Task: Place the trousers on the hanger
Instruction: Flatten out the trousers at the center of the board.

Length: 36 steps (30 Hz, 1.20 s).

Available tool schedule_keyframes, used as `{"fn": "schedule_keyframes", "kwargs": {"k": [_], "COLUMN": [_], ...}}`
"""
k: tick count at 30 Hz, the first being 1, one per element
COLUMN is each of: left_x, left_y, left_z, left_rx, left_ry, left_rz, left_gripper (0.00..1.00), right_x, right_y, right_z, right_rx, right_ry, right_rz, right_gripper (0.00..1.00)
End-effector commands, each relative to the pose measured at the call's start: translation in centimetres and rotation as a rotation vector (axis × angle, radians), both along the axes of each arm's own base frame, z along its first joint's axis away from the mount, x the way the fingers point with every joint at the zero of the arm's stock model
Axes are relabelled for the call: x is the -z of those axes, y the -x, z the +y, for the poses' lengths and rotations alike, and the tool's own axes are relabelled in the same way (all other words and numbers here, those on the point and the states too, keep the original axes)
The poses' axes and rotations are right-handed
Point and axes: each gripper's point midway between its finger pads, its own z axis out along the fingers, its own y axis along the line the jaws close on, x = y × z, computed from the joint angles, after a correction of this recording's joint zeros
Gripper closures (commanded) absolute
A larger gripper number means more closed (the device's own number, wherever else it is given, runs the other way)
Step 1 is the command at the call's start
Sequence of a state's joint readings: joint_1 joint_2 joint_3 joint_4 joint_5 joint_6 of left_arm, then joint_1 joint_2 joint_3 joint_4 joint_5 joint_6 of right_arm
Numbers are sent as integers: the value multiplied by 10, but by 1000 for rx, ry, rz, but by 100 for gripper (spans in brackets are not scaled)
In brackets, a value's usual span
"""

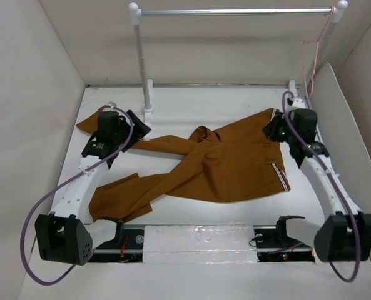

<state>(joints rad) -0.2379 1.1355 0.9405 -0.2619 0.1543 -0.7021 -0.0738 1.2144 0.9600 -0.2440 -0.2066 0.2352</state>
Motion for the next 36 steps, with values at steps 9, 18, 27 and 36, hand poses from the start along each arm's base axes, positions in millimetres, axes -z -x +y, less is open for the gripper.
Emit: {"fn": "schedule_keyframes", "kwargs": {"k": [9, 18, 27, 36], "left_x": [66, 124, 147, 79], "left_y": [-27, -70, -100, -108], "left_z": [163, 179, 171, 172], "left_rx": [-493, -488, -410, -384], "left_ry": [72, 51, 66, 71], "left_rz": [129, 272, 303, 142], "left_gripper": [23, 28, 85, 100], "right_x": [67, 128, 175, 187], "right_y": [156, 199, 202, 284], "right_z": [172, 192, 200, 178], "right_rx": [-651, -767, -795, -882], "right_ry": [77, 81, 249, 276], "right_rz": [142, 319, 471, 667], "right_gripper": [31, 12, 44, 100]}}
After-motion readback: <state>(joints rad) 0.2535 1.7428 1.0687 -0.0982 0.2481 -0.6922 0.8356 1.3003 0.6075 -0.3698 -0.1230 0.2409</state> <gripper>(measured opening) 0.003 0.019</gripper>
